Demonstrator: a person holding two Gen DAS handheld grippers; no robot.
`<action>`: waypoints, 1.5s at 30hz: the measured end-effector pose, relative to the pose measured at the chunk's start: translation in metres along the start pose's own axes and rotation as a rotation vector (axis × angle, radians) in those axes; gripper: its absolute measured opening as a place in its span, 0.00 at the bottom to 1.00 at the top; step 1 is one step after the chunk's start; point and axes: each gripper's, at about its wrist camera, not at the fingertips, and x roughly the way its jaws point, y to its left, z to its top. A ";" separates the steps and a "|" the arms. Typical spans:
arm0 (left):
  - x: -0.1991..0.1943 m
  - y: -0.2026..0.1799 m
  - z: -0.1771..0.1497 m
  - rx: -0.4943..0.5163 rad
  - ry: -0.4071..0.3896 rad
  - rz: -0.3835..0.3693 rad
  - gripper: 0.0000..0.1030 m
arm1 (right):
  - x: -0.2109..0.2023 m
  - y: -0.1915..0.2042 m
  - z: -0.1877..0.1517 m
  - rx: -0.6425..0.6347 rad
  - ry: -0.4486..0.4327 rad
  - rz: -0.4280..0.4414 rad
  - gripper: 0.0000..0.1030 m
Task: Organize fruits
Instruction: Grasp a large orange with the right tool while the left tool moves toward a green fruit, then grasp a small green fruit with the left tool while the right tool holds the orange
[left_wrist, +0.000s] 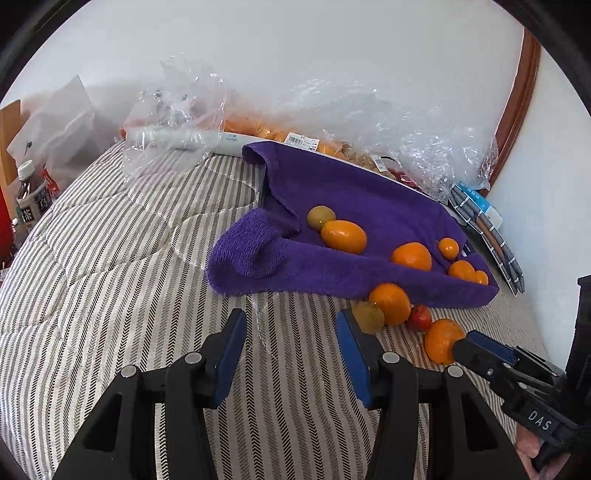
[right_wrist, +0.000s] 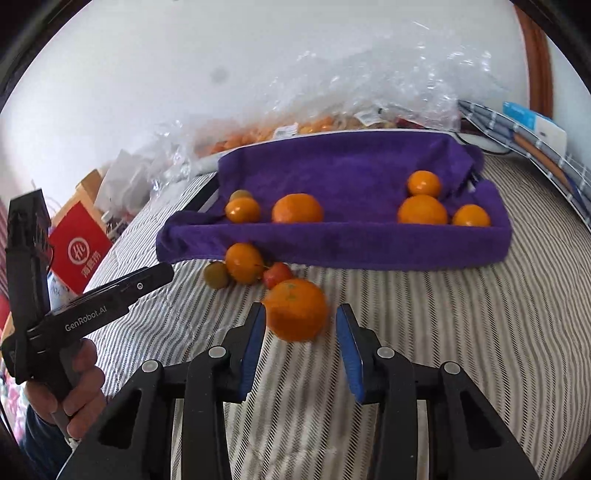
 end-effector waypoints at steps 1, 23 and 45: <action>0.001 0.001 0.000 -0.007 0.006 -0.008 0.47 | 0.004 0.005 0.001 -0.015 0.004 -0.001 0.40; 0.034 -0.059 -0.001 0.228 0.133 -0.064 0.40 | -0.024 -0.065 -0.012 0.046 -0.032 -0.129 0.41; 0.022 -0.058 -0.012 0.274 0.142 -0.056 0.23 | -0.026 -0.083 -0.013 0.145 -0.044 -0.042 0.41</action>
